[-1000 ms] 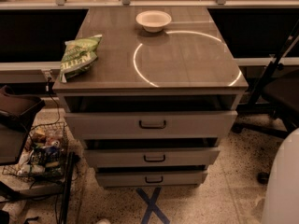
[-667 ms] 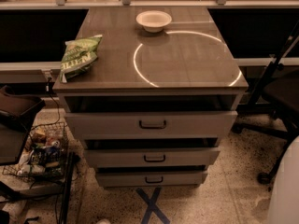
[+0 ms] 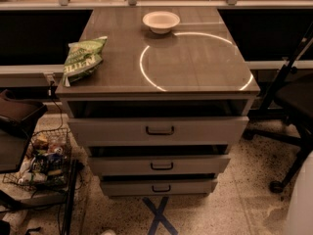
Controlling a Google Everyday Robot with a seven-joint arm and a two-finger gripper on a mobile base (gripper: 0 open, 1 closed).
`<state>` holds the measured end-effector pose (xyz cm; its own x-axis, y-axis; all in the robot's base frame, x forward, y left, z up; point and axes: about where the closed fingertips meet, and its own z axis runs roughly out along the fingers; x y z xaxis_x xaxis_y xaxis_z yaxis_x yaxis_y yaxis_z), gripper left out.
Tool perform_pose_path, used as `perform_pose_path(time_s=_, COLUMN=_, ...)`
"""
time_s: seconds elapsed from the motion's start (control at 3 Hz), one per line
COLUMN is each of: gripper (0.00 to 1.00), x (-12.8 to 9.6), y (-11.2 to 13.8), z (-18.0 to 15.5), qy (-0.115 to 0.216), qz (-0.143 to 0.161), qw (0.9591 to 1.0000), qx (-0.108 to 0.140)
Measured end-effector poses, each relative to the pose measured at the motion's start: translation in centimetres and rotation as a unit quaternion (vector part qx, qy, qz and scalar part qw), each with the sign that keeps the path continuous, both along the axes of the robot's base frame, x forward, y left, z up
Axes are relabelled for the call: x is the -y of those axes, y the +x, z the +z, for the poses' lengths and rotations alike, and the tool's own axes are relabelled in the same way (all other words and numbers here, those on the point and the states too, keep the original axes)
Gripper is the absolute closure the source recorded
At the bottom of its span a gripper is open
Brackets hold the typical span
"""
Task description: Move rxbar blueberry near green jalapeno chip bag
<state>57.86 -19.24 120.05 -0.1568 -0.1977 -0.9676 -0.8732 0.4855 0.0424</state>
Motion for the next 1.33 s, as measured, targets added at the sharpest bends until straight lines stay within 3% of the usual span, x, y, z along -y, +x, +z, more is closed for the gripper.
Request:
perform_pose_path(time_s=0.33, gripper=1.0, x=-0.6, y=0.4, z=-1.8, qy=0.036, qz=0.006, qw=0.9966, qx=-0.073)
perform_pose_path(time_s=0.67, gripper=1.0, x=-0.6, y=0.4, z=-1.8, qy=0.036, qz=0.006, qw=0.9966, qx=-0.073)
perform_pose_path(time_s=1.33, gripper=1.0, x=-2.6, y=4.3, z=-5.0, qy=0.005, qz=-0.045, qw=0.9925, qx=-0.114)
